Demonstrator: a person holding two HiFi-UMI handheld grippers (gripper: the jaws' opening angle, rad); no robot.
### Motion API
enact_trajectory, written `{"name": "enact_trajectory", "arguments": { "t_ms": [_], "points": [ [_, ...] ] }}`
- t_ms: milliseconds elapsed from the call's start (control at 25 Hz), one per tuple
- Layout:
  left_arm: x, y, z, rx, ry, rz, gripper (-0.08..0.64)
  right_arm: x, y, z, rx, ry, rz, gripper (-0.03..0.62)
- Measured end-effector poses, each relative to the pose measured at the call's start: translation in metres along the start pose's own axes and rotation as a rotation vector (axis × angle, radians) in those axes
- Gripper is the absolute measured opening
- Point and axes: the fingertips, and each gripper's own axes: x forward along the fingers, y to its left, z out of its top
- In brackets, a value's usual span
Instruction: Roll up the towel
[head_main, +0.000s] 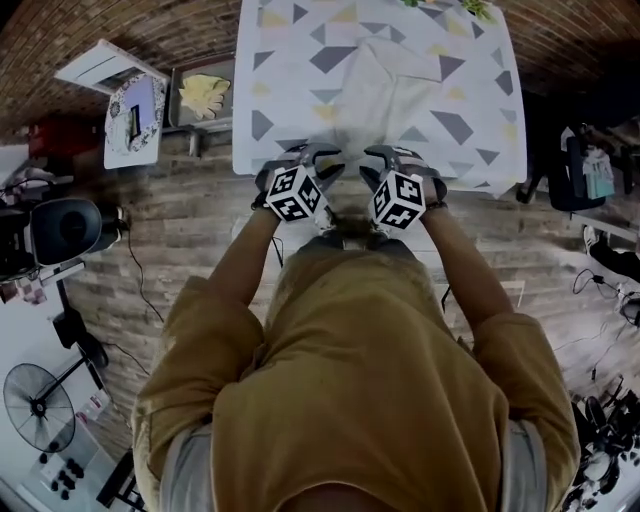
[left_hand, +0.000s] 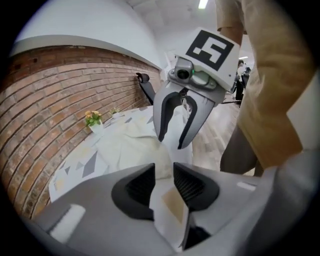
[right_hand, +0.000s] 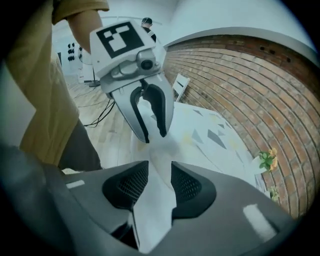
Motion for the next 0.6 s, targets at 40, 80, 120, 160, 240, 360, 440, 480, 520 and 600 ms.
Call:
{"name": "enact_trajectory", "arguments": {
  "t_ms": [40, 80, 120, 160, 240, 360, 440, 480, 520, 600],
  "points": [
    [0.004, -0.001, -0.001, 0.012, 0.011, -0.018, 0.174, 0.007, 0.004, -0.002, -0.011, 0.017, 0.015, 0.143],
    [0.007, -0.003, -0.002, 0.026, 0.022, -0.037, 0.169, 0.013, 0.007, -0.005, -0.016, 0.031, 0.03, 0.135],
    [0.011, -0.005, -0.004, 0.041, 0.034, -0.055, 0.166, 0.018, 0.009, -0.006, -0.016, 0.042, 0.041, 0.132],
    [0.014, -0.007, -0.006, 0.057, 0.046, -0.071, 0.164, 0.022, 0.011, -0.007, -0.013, 0.05, 0.048, 0.132],
    [0.02, -0.008, -0.01, 0.081, 0.068, -0.089, 0.164, 0.027, 0.01, -0.008, -0.001, 0.061, 0.046, 0.13],
    [0.024, -0.005, -0.015, 0.1, 0.097, -0.105, 0.16, 0.035, 0.008, -0.008, 0.008, 0.076, 0.05, 0.13],
    [0.027, -0.007, -0.018, 0.124, 0.117, -0.127, 0.16, 0.039, 0.009, -0.01, 0.006, 0.089, 0.067, 0.13],
    [0.029, -0.01, -0.018, 0.136, 0.123, -0.142, 0.16, 0.04, 0.01, -0.011, 0.007, 0.094, 0.076, 0.13],
    [0.031, -0.012, -0.018, 0.145, 0.128, -0.156, 0.16, 0.041, 0.011, -0.012, 0.01, 0.099, 0.085, 0.13],
    [0.034, -0.016, -0.02, 0.155, 0.137, -0.181, 0.16, 0.043, 0.01, -0.013, 0.017, 0.104, 0.101, 0.13]
  ]
}}
